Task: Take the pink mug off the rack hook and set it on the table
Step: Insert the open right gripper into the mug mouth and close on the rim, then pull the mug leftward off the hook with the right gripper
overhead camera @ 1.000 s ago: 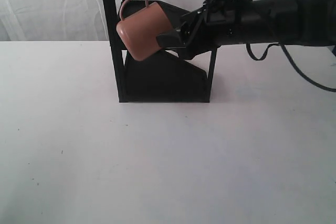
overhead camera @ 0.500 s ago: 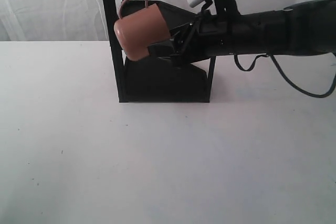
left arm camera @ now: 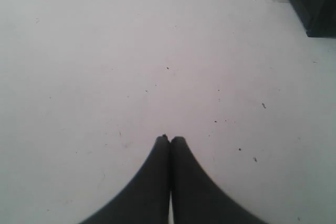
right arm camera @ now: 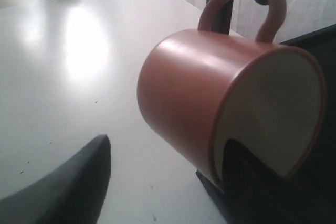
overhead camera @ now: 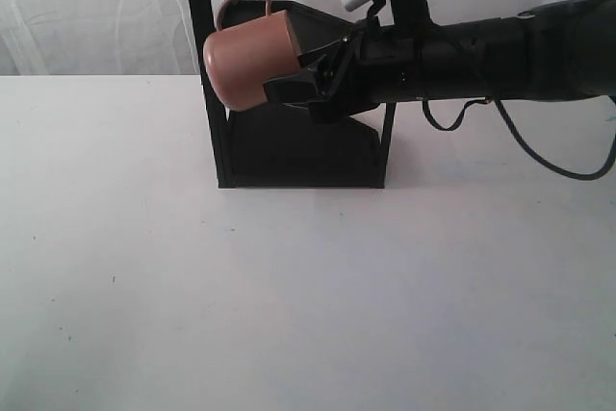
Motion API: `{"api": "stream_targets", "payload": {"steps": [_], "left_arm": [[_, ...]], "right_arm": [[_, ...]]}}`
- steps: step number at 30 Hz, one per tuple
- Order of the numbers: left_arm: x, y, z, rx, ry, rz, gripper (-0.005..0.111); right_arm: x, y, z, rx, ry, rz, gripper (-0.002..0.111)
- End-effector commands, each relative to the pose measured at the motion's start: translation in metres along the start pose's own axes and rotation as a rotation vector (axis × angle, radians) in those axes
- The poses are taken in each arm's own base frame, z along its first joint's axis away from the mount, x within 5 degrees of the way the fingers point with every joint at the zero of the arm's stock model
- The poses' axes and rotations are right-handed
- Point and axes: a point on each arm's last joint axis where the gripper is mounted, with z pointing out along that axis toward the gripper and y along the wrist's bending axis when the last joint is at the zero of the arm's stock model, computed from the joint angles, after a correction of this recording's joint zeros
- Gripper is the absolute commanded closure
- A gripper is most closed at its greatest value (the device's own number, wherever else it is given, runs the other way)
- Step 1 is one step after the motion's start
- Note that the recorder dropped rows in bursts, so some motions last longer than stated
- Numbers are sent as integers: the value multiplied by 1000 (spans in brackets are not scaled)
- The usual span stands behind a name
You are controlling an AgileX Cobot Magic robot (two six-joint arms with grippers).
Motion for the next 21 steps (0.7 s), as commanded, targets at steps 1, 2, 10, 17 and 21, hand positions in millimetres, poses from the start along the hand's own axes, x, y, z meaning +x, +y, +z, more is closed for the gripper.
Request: {"api": "stream_targets", "payload": {"steps": [1, 2, 10, 17, 21], "left_arm": [[1, 0, 0, 3, -3, -3, 107], [1, 0, 0, 3, -3, -3, 107], [1, 0, 0, 3, -3, -3, 107], [1, 0, 0, 3, -3, -3, 107], [1, 0, 0, 3, -3, -3, 107]], "right_arm": [[-2, 2, 0, -23, -13, -4, 54], [-2, 2, 0, -27, -14, -5, 54], [-3, 7, 3, -45, -15, -8, 54], [-3, 11, 11, -2, 12, -19, 54], [-2, 10, 11, 14, 15, -18, 54]]}}
